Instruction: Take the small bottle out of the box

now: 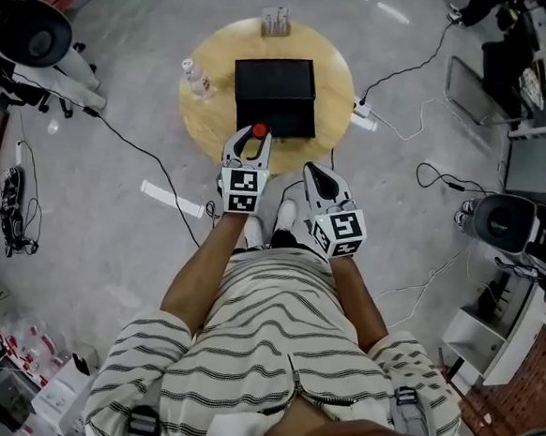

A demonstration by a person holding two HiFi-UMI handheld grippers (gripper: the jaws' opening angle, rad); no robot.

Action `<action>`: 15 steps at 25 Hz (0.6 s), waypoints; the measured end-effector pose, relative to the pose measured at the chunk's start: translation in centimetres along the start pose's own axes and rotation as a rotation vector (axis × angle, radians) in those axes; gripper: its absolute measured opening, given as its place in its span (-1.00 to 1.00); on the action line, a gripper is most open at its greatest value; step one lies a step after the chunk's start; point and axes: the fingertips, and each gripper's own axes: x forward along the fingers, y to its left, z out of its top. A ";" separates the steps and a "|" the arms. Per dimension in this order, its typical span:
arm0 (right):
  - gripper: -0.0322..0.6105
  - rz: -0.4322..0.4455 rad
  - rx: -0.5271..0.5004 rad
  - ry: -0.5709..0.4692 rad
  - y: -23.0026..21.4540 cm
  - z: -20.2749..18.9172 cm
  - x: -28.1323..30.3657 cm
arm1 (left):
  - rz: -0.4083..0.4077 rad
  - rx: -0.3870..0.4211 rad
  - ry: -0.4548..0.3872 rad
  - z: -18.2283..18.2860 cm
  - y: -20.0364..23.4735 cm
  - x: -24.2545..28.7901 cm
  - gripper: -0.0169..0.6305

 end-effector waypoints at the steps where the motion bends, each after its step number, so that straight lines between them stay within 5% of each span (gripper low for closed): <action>1: -0.84 -0.001 0.001 -0.005 0.1 0.1 -0.1 | -0.001 0.001 -0.005 0.2 -0.1 -0.3 -0.49; 15: -0.84 0.004 -0.010 -0.044 0.9 1.1 -0.7 | -0.017 0.018 -0.047 1.9 -1.2 -3.9 -0.49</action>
